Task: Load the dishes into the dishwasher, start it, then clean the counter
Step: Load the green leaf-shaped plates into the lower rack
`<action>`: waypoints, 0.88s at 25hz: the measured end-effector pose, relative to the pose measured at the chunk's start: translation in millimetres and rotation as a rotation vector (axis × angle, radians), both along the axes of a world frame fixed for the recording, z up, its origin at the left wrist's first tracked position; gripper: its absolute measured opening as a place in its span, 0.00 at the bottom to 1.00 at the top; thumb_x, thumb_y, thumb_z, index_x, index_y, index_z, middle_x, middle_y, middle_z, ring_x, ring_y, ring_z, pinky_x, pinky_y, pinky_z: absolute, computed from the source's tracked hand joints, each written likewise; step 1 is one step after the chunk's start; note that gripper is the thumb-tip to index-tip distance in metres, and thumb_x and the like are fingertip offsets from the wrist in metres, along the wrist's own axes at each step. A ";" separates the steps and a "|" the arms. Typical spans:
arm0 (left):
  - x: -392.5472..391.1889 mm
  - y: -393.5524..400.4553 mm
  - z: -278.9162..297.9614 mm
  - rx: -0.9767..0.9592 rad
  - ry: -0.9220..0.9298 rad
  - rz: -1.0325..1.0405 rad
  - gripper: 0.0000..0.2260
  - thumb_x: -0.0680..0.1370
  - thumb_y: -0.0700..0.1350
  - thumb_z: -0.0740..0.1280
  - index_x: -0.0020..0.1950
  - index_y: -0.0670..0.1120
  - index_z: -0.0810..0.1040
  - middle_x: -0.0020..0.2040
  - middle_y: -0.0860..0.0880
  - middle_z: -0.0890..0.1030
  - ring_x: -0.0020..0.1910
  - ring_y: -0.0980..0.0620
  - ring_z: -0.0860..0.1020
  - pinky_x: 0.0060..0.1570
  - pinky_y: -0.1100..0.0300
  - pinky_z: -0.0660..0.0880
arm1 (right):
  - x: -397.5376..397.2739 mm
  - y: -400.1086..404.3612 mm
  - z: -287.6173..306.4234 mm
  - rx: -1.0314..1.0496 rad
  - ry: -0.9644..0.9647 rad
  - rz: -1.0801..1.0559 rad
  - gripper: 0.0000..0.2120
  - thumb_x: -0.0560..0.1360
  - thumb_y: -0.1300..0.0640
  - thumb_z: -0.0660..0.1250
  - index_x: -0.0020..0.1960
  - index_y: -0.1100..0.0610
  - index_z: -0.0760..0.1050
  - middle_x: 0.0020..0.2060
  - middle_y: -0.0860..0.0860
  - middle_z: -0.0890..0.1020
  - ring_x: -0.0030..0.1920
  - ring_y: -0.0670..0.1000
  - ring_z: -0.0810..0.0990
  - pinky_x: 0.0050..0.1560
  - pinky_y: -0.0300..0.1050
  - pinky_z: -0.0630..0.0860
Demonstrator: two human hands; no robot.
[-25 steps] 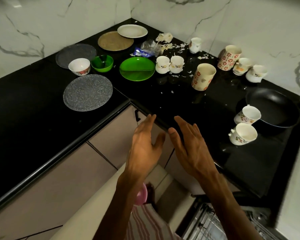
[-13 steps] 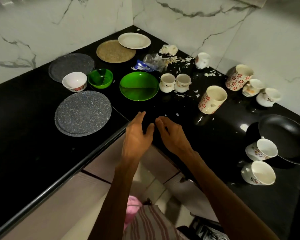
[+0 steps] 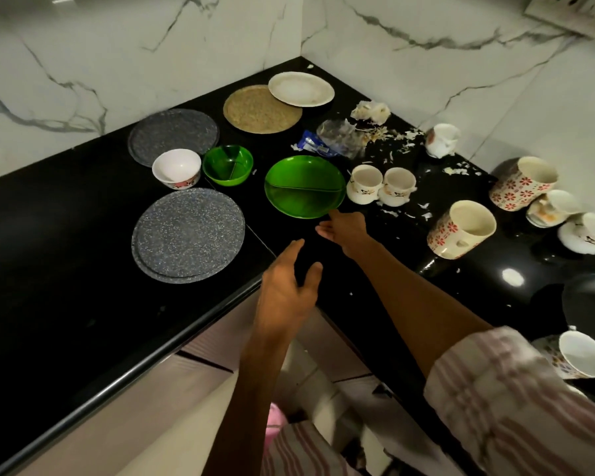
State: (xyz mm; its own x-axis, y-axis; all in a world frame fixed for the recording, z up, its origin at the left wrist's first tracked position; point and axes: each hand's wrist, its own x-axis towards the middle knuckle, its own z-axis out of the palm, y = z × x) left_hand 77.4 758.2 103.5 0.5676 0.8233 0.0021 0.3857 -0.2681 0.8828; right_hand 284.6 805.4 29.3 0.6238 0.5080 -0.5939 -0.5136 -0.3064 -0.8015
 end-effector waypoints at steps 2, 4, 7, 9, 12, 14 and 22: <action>-4.5 -1.6 -5.6 -0.030 0.018 0.004 0.25 0.76 0.53 0.65 0.71 0.44 0.71 0.67 0.45 0.76 0.67 0.50 0.73 0.63 0.66 0.66 | 3.3 13.9 -7.4 0.022 0.044 -0.060 0.10 0.80 0.61 0.62 0.48 0.70 0.73 0.41 0.63 0.80 0.40 0.59 0.84 0.38 0.45 0.81; -8.7 -4.6 -10.8 -0.055 0.016 0.001 0.28 0.74 0.56 0.63 0.71 0.46 0.71 0.68 0.47 0.75 0.67 0.51 0.73 0.62 0.71 0.65 | 6.7 25.9 -9.9 0.036 0.039 -0.087 0.09 0.79 0.65 0.64 0.51 0.73 0.71 0.40 0.66 0.79 0.30 0.57 0.83 0.28 0.44 0.80; -15.2 -3.5 -17.3 -0.094 -0.035 0.032 0.26 0.73 0.55 0.65 0.70 0.46 0.73 0.65 0.47 0.78 0.65 0.54 0.74 0.59 0.76 0.66 | 4.6 32.1 -1.6 0.008 -0.029 -0.092 0.10 0.77 0.68 0.63 0.57 0.72 0.71 0.47 0.67 0.81 0.25 0.55 0.81 0.24 0.42 0.78; -18.0 1.1 -23.1 -0.180 -0.099 0.104 0.25 0.72 0.53 0.67 0.68 0.45 0.75 0.60 0.50 0.80 0.60 0.59 0.77 0.60 0.67 0.72 | -8.1 20.8 8.5 0.028 -0.059 -0.060 0.09 0.77 0.67 0.62 0.55 0.71 0.72 0.45 0.64 0.81 0.29 0.55 0.82 0.28 0.43 0.81; -19.0 9.8 -32.8 -0.490 -0.308 0.299 0.20 0.76 0.41 0.69 0.67 0.39 0.73 0.58 0.46 0.79 0.53 0.56 0.78 0.52 0.70 0.74 | -36.7 -20.3 20.2 0.079 -0.070 -0.001 0.11 0.79 0.65 0.60 0.55 0.74 0.73 0.37 0.60 0.81 0.31 0.53 0.83 0.36 0.44 0.83; -17.4 14.3 -35.8 -0.673 -0.409 0.363 0.11 0.80 0.38 0.64 0.61 0.39 0.75 0.55 0.43 0.80 0.49 0.52 0.79 0.47 0.68 0.75 | -54.9 -58.6 29.0 0.107 -0.101 0.029 0.12 0.81 0.64 0.60 0.54 0.74 0.74 0.36 0.60 0.82 0.32 0.53 0.84 0.36 0.43 0.82; -21.9 -25.4 -26.4 -0.737 -0.419 0.243 0.10 0.80 0.36 0.62 0.53 0.49 0.78 0.46 0.52 0.83 0.43 0.55 0.81 0.36 0.64 0.79 | -111.5 -194.9 61.6 0.061 -0.188 0.059 0.09 0.80 0.67 0.60 0.54 0.72 0.76 0.34 0.58 0.83 0.32 0.51 0.84 0.37 0.43 0.83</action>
State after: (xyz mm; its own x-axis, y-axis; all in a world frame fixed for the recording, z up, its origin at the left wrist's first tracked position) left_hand 55.5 732.8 77.1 0.4480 0.7954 -0.4082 -0.0366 0.4725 0.8805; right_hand 173.1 610.5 90.8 0.6889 0.5784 -0.4369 -0.3360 -0.2792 -0.8995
